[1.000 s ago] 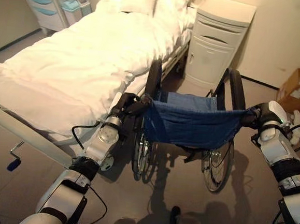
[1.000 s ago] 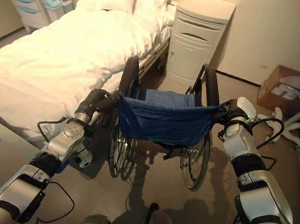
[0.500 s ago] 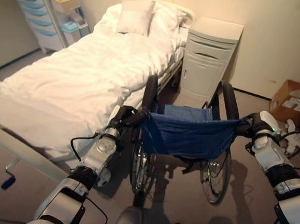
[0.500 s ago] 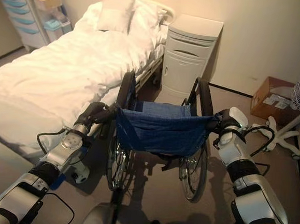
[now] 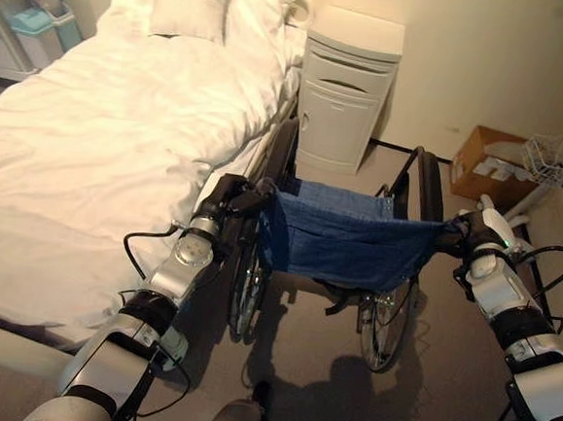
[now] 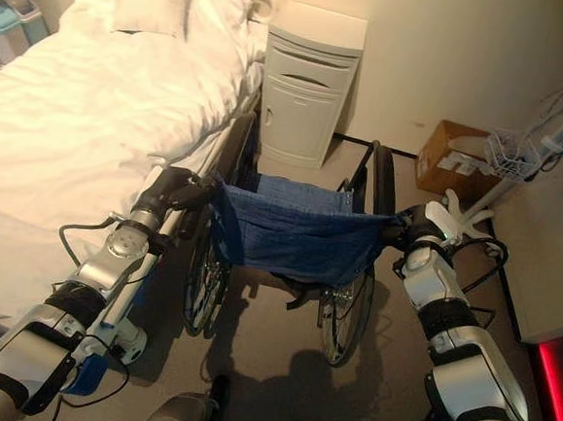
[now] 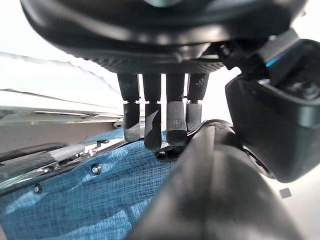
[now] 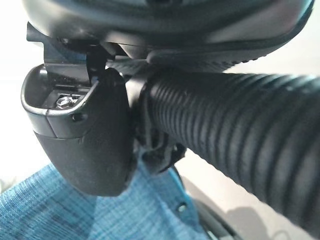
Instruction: Push the wheelchair next to the bed
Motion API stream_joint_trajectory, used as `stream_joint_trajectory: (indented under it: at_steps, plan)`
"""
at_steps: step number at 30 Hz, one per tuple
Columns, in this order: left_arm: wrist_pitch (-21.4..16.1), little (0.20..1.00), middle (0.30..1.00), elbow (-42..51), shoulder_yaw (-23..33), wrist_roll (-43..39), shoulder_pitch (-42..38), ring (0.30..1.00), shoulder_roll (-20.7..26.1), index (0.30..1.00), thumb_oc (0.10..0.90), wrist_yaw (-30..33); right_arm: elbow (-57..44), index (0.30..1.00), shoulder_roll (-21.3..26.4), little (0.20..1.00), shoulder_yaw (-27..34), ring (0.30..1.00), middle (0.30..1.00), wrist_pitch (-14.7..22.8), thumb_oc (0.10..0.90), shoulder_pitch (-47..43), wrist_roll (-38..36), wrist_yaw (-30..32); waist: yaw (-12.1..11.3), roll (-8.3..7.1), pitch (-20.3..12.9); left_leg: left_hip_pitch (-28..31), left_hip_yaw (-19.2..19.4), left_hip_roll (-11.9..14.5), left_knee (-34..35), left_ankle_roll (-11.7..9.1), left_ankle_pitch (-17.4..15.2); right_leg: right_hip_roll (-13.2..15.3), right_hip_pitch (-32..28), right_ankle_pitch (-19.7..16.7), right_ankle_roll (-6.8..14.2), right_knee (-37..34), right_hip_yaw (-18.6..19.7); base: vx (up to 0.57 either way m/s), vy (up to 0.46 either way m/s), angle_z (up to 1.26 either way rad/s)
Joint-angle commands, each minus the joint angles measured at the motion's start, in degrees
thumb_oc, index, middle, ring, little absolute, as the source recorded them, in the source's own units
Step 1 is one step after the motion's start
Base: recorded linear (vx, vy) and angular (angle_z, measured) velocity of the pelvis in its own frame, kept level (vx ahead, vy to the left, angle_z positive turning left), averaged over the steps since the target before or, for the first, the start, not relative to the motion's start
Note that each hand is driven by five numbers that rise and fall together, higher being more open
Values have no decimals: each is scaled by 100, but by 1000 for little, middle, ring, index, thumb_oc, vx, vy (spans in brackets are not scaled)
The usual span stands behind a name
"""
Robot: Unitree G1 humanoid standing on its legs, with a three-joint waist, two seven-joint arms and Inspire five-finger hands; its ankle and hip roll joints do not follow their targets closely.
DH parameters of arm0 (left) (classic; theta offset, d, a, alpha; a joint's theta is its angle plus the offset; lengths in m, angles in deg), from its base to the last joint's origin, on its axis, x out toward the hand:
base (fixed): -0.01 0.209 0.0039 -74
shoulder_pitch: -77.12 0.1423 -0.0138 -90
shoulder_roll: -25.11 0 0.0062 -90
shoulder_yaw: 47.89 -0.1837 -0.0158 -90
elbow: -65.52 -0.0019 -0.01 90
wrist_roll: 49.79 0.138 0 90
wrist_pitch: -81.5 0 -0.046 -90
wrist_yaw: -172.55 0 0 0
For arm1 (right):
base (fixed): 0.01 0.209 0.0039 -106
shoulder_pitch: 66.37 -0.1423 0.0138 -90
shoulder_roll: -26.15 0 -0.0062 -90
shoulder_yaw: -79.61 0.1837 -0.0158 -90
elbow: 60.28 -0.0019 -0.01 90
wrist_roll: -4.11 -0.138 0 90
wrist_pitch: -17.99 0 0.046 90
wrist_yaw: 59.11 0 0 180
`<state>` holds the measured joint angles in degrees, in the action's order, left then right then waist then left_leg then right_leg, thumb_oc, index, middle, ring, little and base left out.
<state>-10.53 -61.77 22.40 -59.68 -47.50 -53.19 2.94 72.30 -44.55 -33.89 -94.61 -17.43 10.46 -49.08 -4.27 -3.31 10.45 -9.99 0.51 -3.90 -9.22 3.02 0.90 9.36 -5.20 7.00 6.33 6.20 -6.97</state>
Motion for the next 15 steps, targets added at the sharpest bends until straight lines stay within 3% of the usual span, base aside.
stream_joint_trajectory:
  at_steps: [1,6,11,15]
  plan:
    - [308,300,300,-324,-237,328,365,300,-55,300,400,79,-133,300,-613,300,-620,300,300,836,400,-19,-151,-500,-343,182,382,324,54,89,551,-81,-9,305,37,-1180,312,459,172,57,75,-4]
    - [317,300,300,-373,-288,374,235,300,-118,300,400,129,181,300,-661,300,-689,300,300,914,400,-270,-160,-370,-532,97,325,-15,128,-33,330,21,-58,280,-225,-1298,306,678,183,31,48,1]
    - [242,300,300,-427,-356,441,262,300,-147,300,400,145,370,300,-624,300,-636,300,300,1202,400,-200,-143,-264,-514,69,281,20,83,-117,214,109,-159,131,-61,-1374,266,1014,196,124,22,8]
    - [241,300,300,-254,-271,344,265,300,-29,300,400,250,209,300,-572,300,-744,300,300,1163,400,-413,-134,-241,-258,208,589,543,-133,-48,344,89,-380,196,1276,-1346,189,758,250,119,-84,-5]
